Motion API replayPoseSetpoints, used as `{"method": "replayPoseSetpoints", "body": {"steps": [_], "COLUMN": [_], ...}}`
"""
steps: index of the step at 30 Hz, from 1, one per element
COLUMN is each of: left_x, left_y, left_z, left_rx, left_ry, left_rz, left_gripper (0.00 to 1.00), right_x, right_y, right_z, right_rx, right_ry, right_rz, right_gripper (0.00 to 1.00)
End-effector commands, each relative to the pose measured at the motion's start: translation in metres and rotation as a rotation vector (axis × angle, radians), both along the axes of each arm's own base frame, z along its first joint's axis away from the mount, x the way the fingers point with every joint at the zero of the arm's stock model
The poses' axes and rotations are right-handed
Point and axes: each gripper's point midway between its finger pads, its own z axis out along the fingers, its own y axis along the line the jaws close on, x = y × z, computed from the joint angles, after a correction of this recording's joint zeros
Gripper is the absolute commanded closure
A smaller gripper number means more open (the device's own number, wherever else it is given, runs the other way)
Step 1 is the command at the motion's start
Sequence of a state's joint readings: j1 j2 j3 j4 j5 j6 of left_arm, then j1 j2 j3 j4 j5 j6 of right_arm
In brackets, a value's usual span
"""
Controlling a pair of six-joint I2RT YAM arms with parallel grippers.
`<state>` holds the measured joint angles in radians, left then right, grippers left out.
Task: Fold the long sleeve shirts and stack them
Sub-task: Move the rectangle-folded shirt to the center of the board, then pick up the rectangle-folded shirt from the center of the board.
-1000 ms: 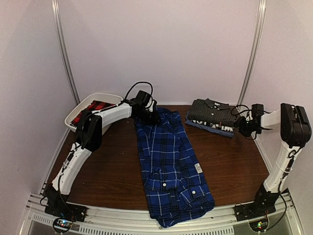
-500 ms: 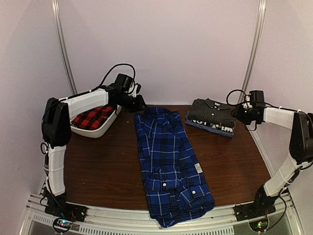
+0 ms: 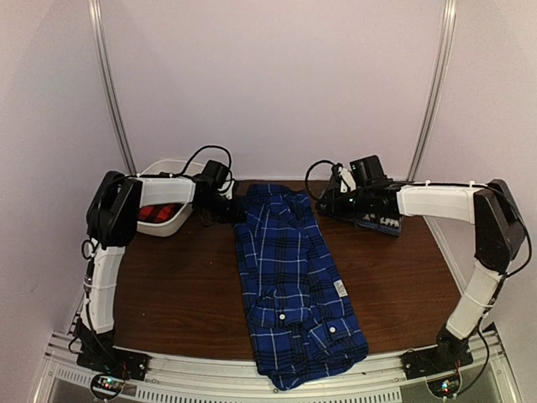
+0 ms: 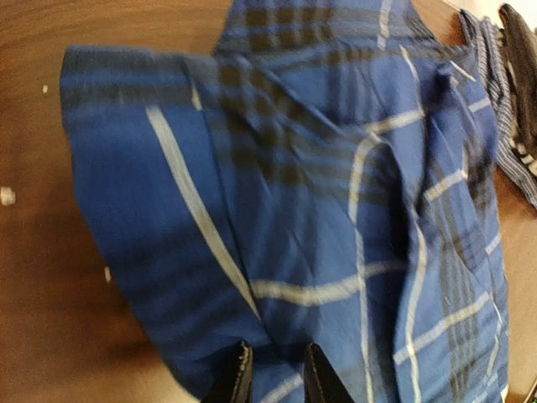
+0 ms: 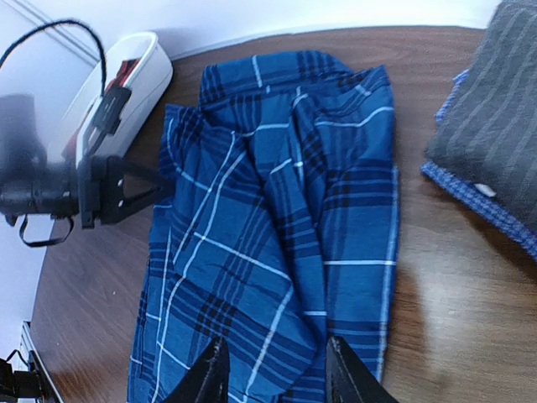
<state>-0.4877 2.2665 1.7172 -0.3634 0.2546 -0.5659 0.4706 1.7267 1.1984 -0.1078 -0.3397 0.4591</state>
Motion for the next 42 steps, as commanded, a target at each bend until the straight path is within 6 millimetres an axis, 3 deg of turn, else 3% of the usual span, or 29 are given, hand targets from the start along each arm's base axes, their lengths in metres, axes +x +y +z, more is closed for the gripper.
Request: {"method": "replayPoseSetpoints", "body": {"steps": [1,9,14,19,22,24,30,33,37,38,42], "left_x": [0.045,0.081,0.108,0.131,0.136,0.132,0.104,0.076,0.023,0.004,-0.064], "left_y": [0.001,0.009,0.012,0.013,0.008,0.003,0.004,0.005,0.011,0.013,0.014], "left_z": [-0.007,-0.044,-0.045,-0.026,0.007,0.034,0.118,0.144,0.149,0.157,0.14], "left_rx": [-0.036,-0.022,-0.072,-0.154,-0.212,-0.241,-0.261,-0.264,-0.266,-0.285,-0.308], "left_ry": [-0.072,-0.038,-0.051,-0.106,-0.148,-0.176,-0.255,-0.257,-0.199,-0.196,-0.126], "left_rz": [-0.004,-0.012,-0.013,-0.022,-0.046,-0.07,-0.084,-0.092,-0.08,-0.074,-0.082], "left_gripper": [0.79,0.79,0.8,0.8,0.76,0.71,0.63,0.61,0.61,0.61,0.61], "right_x": [-0.004,-0.002,0.002,0.019,0.032,0.04,0.055,0.055,0.042,0.036,0.0], "right_y": [0.055,0.102,0.112,0.124,0.127,0.129,0.139,0.141,0.131,0.126,0.108], "right_z": [-0.014,-0.069,-0.104,-0.139,-0.149,-0.145,-0.092,-0.061,-0.025,-0.019,-0.002], "right_rx": [0.01,-0.042,-0.049,-0.051,-0.066,-0.066,-0.024,-0.012,-0.01,-0.011,0.018], "right_ry": [0.005,0.079,0.135,0.186,0.197,0.193,0.132,0.105,0.076,0.076,0.072], "right_rz": [0.115,0.18,0.149,0.119,0.101,0.094,0.112,0.127,0.125,0.127,0.134], "right_gripper": [0.6,0.65,0.67,0.7,0.71,0.71,0.67,0.62,0.57,0.56,0.53]}}
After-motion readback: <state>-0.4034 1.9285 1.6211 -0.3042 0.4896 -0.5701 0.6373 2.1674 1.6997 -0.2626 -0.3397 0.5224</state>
